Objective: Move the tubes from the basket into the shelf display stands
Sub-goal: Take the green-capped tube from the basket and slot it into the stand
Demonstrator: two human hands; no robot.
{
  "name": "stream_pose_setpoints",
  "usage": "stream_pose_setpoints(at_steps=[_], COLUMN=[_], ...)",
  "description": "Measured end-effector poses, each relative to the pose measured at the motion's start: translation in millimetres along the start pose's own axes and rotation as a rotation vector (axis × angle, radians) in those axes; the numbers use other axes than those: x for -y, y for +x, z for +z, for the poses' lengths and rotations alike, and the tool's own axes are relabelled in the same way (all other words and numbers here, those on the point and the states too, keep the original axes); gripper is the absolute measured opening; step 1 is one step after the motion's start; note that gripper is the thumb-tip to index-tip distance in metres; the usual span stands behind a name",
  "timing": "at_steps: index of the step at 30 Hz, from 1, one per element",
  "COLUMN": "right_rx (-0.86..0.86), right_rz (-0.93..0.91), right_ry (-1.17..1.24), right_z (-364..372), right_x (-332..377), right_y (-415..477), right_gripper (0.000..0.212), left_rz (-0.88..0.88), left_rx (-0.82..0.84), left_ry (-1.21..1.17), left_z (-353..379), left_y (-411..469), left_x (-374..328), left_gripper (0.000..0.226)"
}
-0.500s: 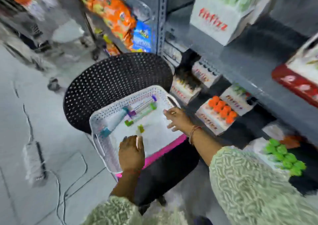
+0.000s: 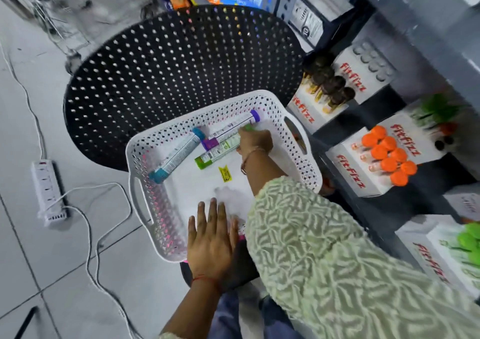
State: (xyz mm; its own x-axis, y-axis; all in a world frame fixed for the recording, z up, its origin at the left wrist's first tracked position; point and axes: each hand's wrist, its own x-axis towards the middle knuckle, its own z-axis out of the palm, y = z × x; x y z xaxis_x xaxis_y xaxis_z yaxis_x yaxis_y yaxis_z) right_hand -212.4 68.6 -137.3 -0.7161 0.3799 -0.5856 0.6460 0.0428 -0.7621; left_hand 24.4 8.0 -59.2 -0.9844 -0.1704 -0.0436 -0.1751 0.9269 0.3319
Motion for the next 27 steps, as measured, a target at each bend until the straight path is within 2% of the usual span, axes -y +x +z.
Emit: stream_pose_setpoints(at_steps=[6, 9, 11, 16, 21, 27], right_rx=[0.111, 0.182, 0.154, 0.009, -0.167, -0.288], right_rz=[-0.122, -0.228, -0.313, -0.546, -0.616, -0.571], right_ry=[0.385, 0.472, 0.424, 0.072, -0.003, -0.132], right_z=[-97, -175, -239, -387, -509, -616], right_x=[71, 109, 139, 186, 194, 186], right_y=[-104, -136, -161, -220, -267, -304], right_gripper=[0.017, 0.025, 0.036, 0.043, 0.034, 0.030], left_rz=[-0.024, -0.072, -0.034, 0.381, 0.725, 0.926], left_rx=[0.160, 0.126, 0.057, -0.111, -0.155, -0.100], left_ry=[0.002, -0.065, -0.122, -0.259, -0.415, -0.344], left_z=[-10, -18, -25, -53, -76, -48], left_y=[2, 7, 22, 77, 62, 18], left_x=[3, -8, -41, -194, -340, -400], left_gripper=[0.072, 0.077, 0.079, 0.070, 0.066, 0.073])
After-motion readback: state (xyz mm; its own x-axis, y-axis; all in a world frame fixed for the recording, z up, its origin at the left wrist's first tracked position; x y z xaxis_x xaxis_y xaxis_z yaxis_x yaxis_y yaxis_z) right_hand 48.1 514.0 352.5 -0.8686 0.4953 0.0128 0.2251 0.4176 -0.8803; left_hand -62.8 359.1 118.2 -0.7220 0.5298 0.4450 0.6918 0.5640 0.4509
